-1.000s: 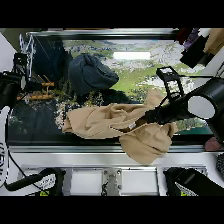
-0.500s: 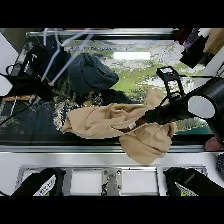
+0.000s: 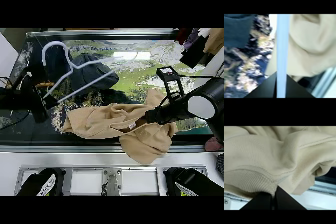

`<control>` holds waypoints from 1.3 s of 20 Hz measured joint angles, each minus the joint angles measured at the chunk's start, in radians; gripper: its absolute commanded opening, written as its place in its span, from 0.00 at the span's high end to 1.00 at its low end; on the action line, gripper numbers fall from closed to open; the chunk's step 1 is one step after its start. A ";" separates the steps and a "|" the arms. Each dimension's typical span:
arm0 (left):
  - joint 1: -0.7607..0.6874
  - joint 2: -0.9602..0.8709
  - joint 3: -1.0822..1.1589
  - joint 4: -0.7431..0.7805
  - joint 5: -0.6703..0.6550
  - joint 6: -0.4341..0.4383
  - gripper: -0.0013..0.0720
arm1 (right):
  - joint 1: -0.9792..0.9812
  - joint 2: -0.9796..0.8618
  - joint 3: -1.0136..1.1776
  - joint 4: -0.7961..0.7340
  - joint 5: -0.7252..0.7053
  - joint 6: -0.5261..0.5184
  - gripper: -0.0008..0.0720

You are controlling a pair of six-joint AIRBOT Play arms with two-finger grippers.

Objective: Fold the clothes and pants, and hang the long-sleeved shirts on hangers.

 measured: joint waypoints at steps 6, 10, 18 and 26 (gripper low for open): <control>0.024 -0.001 0.000 -0.048 -0.211 0.027 0.95 | 0.000 0.000 0.000 0.000 0.000 0.000 0.94; 0.027 -0.003 0.000 -0.089 -0.242 0.032 0.95 | 0.000 0.000 0.000 0.000 0.000 0.000 0.94; 0.027 -0.003 0.000 -0.108 -0.254 0.036 0.95 | 0.000 0.000 0.000 0.000 -0.001 0.000 0.94; 0.027 -0.004 0.000 -0.111 -0.234 0.038 0.95 | -0.008 -0.001 0.000 -0.008 -0.072 0.000 0.94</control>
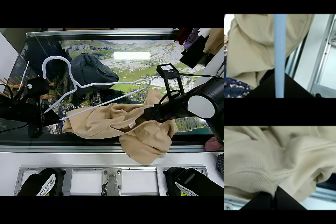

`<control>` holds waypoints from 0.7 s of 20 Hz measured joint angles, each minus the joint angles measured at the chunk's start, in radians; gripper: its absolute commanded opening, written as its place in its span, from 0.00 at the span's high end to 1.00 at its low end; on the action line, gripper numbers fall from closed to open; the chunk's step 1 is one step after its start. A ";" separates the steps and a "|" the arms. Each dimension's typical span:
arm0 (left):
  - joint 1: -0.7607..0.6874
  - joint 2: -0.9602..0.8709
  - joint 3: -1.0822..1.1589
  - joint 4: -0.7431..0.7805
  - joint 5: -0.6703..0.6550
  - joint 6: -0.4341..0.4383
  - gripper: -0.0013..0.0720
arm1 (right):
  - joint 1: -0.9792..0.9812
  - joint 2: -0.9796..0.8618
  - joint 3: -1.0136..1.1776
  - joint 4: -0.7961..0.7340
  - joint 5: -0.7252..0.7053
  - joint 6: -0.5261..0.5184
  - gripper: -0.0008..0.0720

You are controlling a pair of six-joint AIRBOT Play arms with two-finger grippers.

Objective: Fold the clothes and pants, and hang the long-sleeved shirts on hangers.

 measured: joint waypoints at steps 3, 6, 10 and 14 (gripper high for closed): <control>0.000 -0.002 0.000 0.000 0.003 0.000 0.95 | -0.036 -0.009 0.000 -0.001 -0.041 0.008 0.94; 0.000 -0.002 0.000 0.000 0.006 0.000 0.95 | -0.093 -0.019 0.000 0.000 -0.061 0.015 0.94; -0.010 -0.002 0.000 -0.001 -0.006 -0.003 0.95 | -0.150 -0.026 0.000 0.003 -0.072 0.019 0.94; -0.092 -0.002 -0.001 0.012 -0.021 -0.006 0.95 | -0.173 -0.027 0.000 0.004 -0.077 0.019 0.94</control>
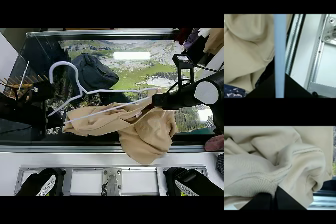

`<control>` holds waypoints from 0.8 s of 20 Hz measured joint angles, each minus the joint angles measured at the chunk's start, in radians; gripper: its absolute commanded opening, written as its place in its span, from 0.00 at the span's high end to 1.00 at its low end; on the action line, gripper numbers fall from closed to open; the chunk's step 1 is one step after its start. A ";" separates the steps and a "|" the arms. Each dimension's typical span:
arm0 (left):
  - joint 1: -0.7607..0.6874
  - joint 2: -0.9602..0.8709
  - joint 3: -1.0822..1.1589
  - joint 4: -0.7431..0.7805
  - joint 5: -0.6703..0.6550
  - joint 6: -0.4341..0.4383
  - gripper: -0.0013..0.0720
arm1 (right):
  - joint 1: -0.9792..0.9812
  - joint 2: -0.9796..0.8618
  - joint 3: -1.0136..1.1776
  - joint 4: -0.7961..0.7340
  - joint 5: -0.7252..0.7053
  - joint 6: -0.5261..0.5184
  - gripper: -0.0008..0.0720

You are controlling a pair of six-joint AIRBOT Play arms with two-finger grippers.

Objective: Fold the clothes and pants, and hang the long-sleeved shirts on hangers.

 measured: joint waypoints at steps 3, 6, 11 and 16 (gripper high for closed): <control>-0.063 0.000 0.000 0.050 -0.004 -0.039 0.95 | -0.005 0.000 0.000 0.000 -0.001 0.000 0.94; -0.089 0.000 -0.002 0.077 -0.006 -0.064 0.95 | -0.007 0.000 0.000 0.000 -0.002 0.000 0.94; -0.103 0.001 -0.113 0.090 0.012 -0.080 0.95 | -0.007 0.000 0.000 0.000 -0.002 0.000 0.94; -0.109 0.002 -0.197 0.071 0.100 -0.084 0.95 | -0.008 0.000 0.000 0.003 -0.002 0.001 0.94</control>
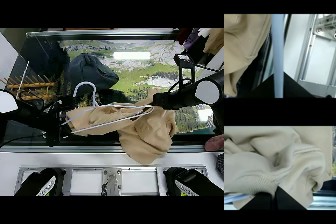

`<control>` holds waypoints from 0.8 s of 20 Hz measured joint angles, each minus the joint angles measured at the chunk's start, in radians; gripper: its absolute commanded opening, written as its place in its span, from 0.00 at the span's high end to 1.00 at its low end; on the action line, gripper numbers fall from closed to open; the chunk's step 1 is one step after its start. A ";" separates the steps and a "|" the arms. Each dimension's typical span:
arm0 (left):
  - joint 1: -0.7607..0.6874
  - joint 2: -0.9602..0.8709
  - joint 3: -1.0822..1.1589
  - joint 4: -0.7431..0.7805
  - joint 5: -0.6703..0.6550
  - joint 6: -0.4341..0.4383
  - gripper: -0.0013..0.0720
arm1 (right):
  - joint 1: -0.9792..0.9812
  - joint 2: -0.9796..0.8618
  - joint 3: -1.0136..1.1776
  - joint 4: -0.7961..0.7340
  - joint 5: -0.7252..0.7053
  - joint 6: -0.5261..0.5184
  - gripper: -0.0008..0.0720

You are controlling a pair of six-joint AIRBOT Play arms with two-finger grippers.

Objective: Fold the clothes and pants, and hang the long-sleeved shirts on hangers.

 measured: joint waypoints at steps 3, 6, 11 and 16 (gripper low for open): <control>-0.001 0.000 -0.013 -0.004 0.037 0.000 0.95 | 0.000 0.000 0.000 0.000 0.000 0.000 0.94; 0.000 0.002 -0.018 -0.005 0.049 -0.001 0.95 | 0.000 0.000 0.000 0.000 0.000 0.000 0.94; 0.037 0.003 -0.017 -0.008 0.039 -0.002 0.95 | 0.000 0.000 0.000 0.001 0.003 0.000 0.94; 0.104 0.003 0.010 -0.032 0.011 -0.003 0.95 | 0.000 0.000 0.000 0.001 0.004 0.000 0.94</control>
